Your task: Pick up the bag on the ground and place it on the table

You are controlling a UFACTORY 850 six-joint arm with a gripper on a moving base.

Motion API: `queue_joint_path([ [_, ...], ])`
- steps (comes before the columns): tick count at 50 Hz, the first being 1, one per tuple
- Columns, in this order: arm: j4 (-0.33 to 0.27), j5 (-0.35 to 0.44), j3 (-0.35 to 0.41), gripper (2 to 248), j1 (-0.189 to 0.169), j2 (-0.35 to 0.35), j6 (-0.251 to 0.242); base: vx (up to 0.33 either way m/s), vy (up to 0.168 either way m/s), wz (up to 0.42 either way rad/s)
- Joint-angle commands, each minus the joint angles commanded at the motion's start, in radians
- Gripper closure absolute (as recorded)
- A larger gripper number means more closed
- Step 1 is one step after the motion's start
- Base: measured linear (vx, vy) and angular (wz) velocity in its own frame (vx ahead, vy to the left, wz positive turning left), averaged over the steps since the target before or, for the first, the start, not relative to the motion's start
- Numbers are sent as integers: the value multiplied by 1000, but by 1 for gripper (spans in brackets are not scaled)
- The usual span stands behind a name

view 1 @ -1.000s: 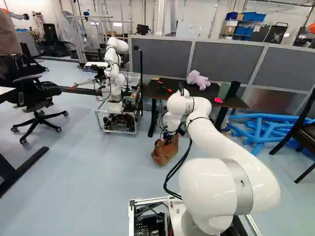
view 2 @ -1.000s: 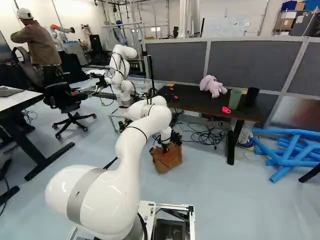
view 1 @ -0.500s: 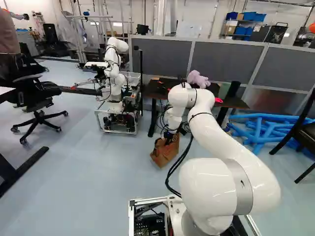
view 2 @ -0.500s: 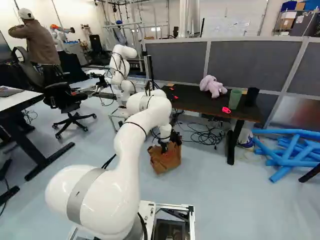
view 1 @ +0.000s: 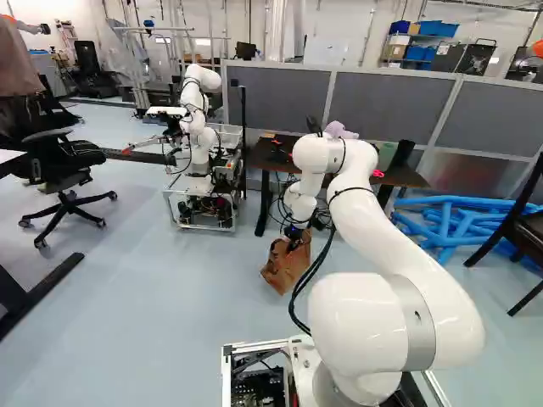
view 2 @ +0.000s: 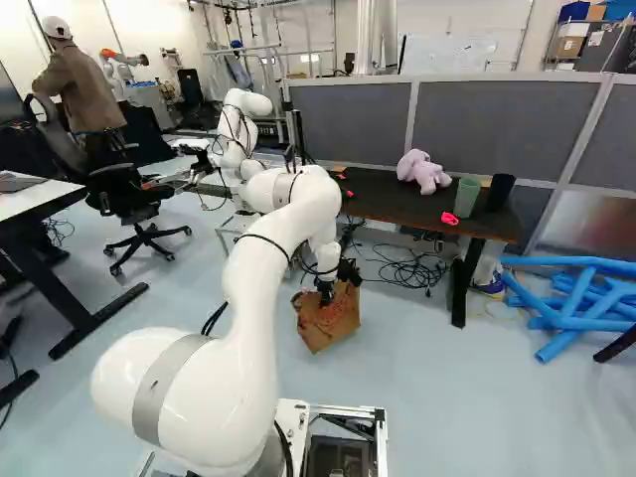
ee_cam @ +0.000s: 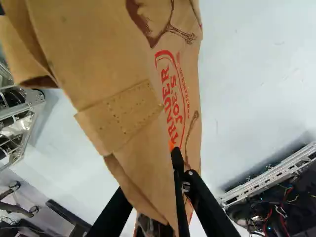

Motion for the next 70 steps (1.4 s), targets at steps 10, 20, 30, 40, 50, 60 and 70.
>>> queue_joint_path([
  [10, -45, 0, 48, 224, -2, 43, 0, 0, 0, 0],
  [20, -95, 0, 89, 224, -3, 84, 0, 0, 0, 0],
  [30, -147, 0, 128, 224, -4, 124, 0, 0, 0, 0],
  [40, -199, 0, 167, 224, -5, 165, 0, 0, 0, 0],
  [50, -253, 0, 210, 224, -7, 208, 0, 0, 0, 0],
  [60, -306, 0, 260, 224, -10, 254, 0, 0, 0, 0],
  [70, -361, 0, 313, 224, -14, 301, 0, 0, 0, 0],
])
